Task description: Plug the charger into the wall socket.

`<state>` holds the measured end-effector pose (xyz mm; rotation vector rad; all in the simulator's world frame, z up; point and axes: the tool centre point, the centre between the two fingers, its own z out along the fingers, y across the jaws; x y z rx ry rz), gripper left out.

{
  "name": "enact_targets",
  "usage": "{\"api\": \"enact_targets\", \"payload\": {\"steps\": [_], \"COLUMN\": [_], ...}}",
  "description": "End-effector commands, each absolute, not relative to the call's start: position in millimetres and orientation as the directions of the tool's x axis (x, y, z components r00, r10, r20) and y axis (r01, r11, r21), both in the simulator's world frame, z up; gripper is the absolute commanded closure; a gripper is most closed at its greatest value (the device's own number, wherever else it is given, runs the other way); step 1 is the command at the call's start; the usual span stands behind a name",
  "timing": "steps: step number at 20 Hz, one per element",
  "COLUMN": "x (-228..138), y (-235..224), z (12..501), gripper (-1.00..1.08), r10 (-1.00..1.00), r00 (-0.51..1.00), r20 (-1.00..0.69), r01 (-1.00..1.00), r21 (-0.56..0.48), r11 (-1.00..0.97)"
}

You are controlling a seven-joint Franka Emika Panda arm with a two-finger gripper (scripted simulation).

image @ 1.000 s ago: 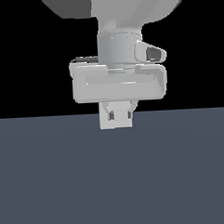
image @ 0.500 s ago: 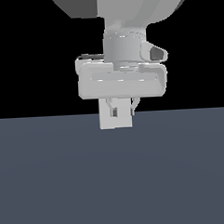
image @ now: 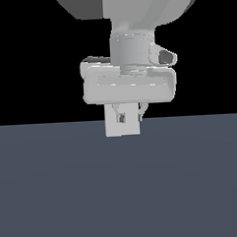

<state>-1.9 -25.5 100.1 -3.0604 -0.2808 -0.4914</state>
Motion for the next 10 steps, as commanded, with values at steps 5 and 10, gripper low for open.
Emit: {"api": "enact_targets", "payload": {"steps": [5, 10], "x": [2.7, 16.4], "y": [-24.5, -21.8], "z": [100.0, 100.0], "gripper": [1.08, 1.08], "r10": [0.173, 0.173], "r00": [0.934, 0.934], "r20": [0.313, 0.313], "r01": [0.182, 0.182], "r21": [0.0, 0.0], "r11": [-0.983, -0.983]}}
